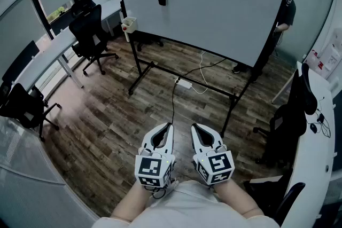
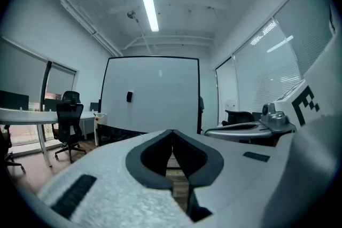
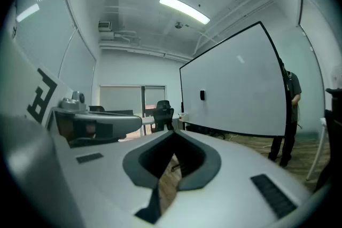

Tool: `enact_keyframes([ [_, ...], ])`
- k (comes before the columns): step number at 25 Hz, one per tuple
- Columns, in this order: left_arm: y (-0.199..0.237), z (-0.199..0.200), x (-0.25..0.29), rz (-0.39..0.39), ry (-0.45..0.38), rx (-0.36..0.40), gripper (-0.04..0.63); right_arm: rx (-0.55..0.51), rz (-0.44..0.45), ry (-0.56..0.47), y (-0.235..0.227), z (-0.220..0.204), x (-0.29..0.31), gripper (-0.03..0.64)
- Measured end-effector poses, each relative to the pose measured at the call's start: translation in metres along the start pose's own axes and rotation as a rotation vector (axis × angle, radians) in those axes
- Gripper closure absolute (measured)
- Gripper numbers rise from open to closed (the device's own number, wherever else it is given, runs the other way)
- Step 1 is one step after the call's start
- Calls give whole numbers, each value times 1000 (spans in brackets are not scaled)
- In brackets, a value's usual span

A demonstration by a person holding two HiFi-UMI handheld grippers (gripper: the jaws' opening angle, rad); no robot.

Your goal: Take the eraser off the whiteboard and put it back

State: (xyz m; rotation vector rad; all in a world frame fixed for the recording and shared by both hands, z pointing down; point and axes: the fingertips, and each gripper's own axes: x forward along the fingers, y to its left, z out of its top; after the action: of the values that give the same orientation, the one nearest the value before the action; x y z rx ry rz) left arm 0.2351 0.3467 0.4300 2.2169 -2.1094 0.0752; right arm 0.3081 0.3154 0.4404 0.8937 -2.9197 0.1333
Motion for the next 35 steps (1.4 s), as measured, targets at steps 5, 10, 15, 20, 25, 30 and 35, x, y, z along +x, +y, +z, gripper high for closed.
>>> enact_keyframes([
  [5,-2,-4,6,2,22,3,577,24,1,0,-6,-6,2,589],
  [10,-2,-7,15,2,25,-4,577,80,-31,-3,-20,-11,6,589],
  [15,-1,-12,25,4,37,-11,577,82,-31,1,-29,-13,10,589],
  [20,0,-18,35,24,51,-24,577,87,-10,13,-36,-19,14,589],
  [25,1,-28,51,35,76,-43,577,92,17,43,-45,-29,20,589],
  [30,13,-31,68,42,96,-48,577,117,22,65,-55,-36,39,589],
  [35,36,-33,94,47,99,-57,577,118,27,84,-66,-40,69,589],
])
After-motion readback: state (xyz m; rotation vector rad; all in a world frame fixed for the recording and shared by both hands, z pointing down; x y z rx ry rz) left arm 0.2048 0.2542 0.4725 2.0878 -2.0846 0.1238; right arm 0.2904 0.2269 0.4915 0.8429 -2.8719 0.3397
